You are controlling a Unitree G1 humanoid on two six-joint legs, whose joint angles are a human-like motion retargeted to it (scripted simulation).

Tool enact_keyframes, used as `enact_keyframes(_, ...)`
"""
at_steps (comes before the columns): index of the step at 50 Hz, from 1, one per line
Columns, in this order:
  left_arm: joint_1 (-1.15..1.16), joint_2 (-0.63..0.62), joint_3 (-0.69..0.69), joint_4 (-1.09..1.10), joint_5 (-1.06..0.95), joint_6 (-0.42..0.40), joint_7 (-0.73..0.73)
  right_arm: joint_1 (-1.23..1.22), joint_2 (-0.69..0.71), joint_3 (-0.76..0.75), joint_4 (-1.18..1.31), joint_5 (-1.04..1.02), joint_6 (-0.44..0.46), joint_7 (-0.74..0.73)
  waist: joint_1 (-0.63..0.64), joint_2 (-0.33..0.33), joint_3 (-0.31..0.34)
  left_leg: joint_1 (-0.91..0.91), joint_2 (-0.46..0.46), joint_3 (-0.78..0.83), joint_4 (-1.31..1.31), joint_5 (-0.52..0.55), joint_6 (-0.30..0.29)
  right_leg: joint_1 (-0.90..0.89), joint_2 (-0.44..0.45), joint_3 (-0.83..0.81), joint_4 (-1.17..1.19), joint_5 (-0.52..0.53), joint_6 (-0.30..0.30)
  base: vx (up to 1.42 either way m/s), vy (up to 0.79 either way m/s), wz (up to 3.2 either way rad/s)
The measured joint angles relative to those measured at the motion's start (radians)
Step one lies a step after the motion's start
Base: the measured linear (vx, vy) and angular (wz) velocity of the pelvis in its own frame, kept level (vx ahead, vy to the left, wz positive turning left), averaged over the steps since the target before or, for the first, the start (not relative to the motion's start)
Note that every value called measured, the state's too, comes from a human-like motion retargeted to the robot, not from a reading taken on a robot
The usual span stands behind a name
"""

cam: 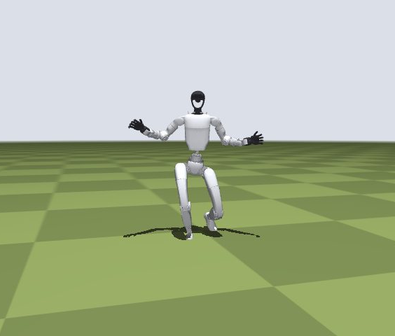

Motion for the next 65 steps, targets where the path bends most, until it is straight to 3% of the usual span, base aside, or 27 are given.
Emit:
enact_keyframes(5,-0.224,0.011,-0.171,-0.256,0.02,-0.023,-0.041,-0.038,0.037,-0.062,-0.135,0.082,-0.028,-0.042,-0.039,0.047,0.032,-0.242,0.101,-0.07,0.37,0.085,0.014,0.024,0.064,0.001,0.024,-0.01,-0.061,0.1,-0.14,0.05)
enact_keyframes(10,-0.456,0.015,-0.354,-0.4,0.052,-0.062,-0.072,-0.065,0.036,-0.073,-0.204,0.145,-0.067,-0.055,-0.134,0.039,0.041,-0.516,0.035,-0.108,0.518,0.015,0.061,0.024,0.033,0.043,0.076,-0.033,-0.061,0.1,-0.02,0.27)
enact_keyframes(14,-0.541,0.006,-0.45,-0.426,0.052,-0.092,-0.055,-0.025,0.024,-0.053,-0.187,0.136,-0.072,-0.054,-0.191,0.033,0.058,-0.622,-0.044,-0.171,0.386,-0.08,0.082,0.068,0.025,0.098,0.082,-0.052,-0.032,0.19,0.12,-0.07)
enact_keyframes(20,-0.438,-0.042,-0.477,-0.317,-0.001,-0.094,-0.009,0.082,0.035,0.073,-0.011,0.054,-0.022,-0.005,-0.165,0.031,0.066,-0.505,-0.238,-0.377,-0.04,-0.237,0.048,0.193,0.038,0.235,0.017,-0.038,0.019,0.28,0.25,-0.75)
enact_keyframes(23,-0.32,-0.101,-0.454,-0.229,-0.033,-0.076,0.041,0.12,0.051,0.166,0.157,-0.006,0.011,0.007,-0.135,0.018,0.049,-0.411,-0.35,-0.452,-0.153,-0.268,0.06,0.217,0.015,0.292,0.033,-0.039,0.041,0.26,0.35,-0.48)
enact_keyframes(27,-0.157,-0.202,-0.398,-0.122,-0.094,-0.057,0.15,0.133,0.107,0.258,0.383,-0.061,0.046,-0.025,-0.13,-0.061,0.039,-0.328,-0.51,-0.399,-0.229,-0.287,0.136,0.211,-0.101,0.376,0.171,-0.035,0.089,0.24,0.4,0.22)
enact_keyframes(30,-0.036,-0.274,-0.326,-0.051,-0.152,-0.05,0.238,0.137,0.177,0.287,0.468,-0.063,0.055,-0.05,-0.14,-0.146,0.064,-0.264,-0.628,-0.317,-0.279,-0.287,0.186,0.216,-0.178,0.448,0.288,0.027,0.171,0.27,0.36,0.36)
enact_keyframes(33,0.075,-0.34,-0.23,0.01,-0.199,-0.057,0.307,0.144,0.263,0.306,0.457,-0.041,0.043,-0.051,-0.123,-0.195,0.093,-0.223,-0.68,-0.254,-0.319,-0.287,0.21,0.162,-0.231,0.441,0.403,0.09,0.228,0.22,0.3,-0.18)
enact_keyframes(36,0.161,-0.387,-0.144,0.076,-0.228,-0.068,0.353,0.139,0.338,0.332,0.384,-0.02,0.019,-0.029,-0.097,-0.225,0.108,-0.206,-0.705,-0.199,-0.35,-0.287,0.225,0.073,-0.293,0.369,0.502,0.112,0.245,0.18,0.24,-0.52)
enact_keyframes(40,0.227,-0.428,-0.099,0.177,-0.244,-0.07,0.366,0.093,0.392,0.395,0.256,-0.022,-0.01,0.005,-0.056,-0.254,0.115,-0.197,-0.726,-0.139,-0.393,-0.287,0.246,-0.012,-0.336,0.27,0.525,0.067,0.254,0.14,0.19,-0.57)
enact_keyframes(45,0.257,-0.47,-0.194,0.266,-0.241,-0.041,0.293,-0.042,0.372,0.524,0.109,-0.083,-0.025,0.034,0.011,-0.284,0.134,-0.183,-0.721,-0.075,-0.449,-0.287,0.267,-0.011,-0.365,0.19,0.377,-0.037,0.239,0.09,0.14,-0.64)
enact_keyframes(49,0.268,-0.47,-0.338,0.276,-0.221,-0.015,0.193,-0.172,0.316,0.657,0.043,-0.137,-0.033,0.057,0.082,-0.269,0.1,-0.245,-0.652,-0.033,-0.464,-0.287,0.263,-0.043,-0.335,0.149,0.229,-0.079,0.199,0.03,0.1,-0.84)
enact_keyframes(56,0.225,-0.34,-0.519,0.177,-0.179,-0.028,0.15,-0.295,0.211,0.812,0.005,-0.147,-0.055,0.061,0.107,-0.241,0.051,-0.3,-0.588,-0.01,-0.484,-0.287,0.237,-0.074,-0.29,0.136,0.099,-0.064,0.197,0.03,0.05,-0.39)
enact_keyframes(65,-0.044,-0.108,-0.584,-0.066,-0.002,-0.143,0.389,-0.201,0.156,0.838,0.047,-0.174,-0.096,-0.022,-0.035,-0.245,0.023,-0.237,-0.653,0.007,-0.659,-0.287,0.24,-0.115,-0.357,0.169,0.113,-0.067,0.23,-0.01,0.03,0.04)
